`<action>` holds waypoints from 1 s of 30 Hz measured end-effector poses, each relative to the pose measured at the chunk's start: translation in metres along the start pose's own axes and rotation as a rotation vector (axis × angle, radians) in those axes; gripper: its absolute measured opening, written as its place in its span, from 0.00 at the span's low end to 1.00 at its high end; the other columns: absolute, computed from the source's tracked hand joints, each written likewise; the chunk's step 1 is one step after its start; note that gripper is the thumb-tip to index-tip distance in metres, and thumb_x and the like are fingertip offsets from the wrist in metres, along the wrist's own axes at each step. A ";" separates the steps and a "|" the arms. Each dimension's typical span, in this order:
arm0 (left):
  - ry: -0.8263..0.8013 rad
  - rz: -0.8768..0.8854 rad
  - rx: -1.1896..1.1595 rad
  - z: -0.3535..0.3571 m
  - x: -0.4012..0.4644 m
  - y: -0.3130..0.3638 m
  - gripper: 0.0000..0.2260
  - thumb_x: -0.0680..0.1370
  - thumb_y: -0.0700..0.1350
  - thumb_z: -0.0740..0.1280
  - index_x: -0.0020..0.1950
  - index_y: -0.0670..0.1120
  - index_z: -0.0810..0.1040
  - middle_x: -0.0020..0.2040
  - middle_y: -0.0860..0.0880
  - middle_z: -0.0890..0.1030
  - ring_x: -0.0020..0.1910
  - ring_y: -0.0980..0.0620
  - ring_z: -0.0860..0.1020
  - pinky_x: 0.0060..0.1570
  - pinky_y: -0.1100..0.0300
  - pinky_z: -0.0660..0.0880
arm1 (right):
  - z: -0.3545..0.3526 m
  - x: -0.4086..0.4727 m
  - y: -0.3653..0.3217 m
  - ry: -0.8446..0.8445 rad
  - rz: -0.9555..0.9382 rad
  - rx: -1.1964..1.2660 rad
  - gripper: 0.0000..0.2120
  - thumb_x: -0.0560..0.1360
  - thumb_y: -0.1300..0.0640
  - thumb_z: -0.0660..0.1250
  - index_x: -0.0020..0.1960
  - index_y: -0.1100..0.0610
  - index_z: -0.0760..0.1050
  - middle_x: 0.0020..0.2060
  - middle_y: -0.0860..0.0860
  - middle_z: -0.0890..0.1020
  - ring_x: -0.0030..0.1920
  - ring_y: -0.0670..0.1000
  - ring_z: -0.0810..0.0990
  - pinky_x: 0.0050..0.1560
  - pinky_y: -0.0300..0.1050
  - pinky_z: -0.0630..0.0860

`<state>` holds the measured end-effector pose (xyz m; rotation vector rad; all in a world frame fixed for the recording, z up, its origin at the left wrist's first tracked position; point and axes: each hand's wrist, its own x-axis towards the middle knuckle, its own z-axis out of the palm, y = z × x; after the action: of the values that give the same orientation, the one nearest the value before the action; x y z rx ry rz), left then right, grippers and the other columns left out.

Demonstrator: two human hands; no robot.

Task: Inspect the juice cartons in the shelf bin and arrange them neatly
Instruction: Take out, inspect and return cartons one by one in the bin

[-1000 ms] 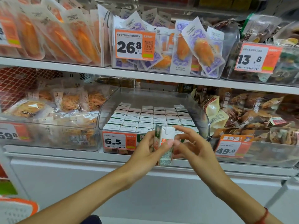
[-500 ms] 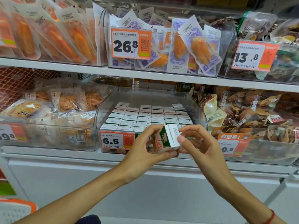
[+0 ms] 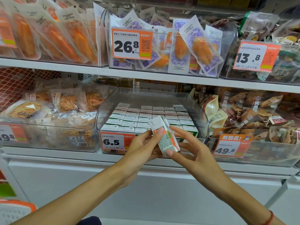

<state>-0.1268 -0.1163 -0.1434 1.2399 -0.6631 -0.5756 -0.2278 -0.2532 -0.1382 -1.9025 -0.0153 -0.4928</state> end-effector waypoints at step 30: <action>0.029 0.166 0.089 0.007 -0.003 -0.005 0.21 0.78 0.46 0.68 0.65 0.68 0.72 0.59 0.62 0.81 0.58 0.62 0.80 0.49 0.68 0.78 | -0.013 0.006 0.009 0.246 -0.213 -0.464 0.24 0.68 0.38 0.67 0.63 0.40 0.74 0.50 0.38 0.81 0.51 0.42 0.79 0.50 0.37 0.79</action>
<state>-0.1338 -0.1198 -0.1472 1.2598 -0.7661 -0.3936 -0.2248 -0.2699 -0.1402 -2.2900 0.0641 -0.9372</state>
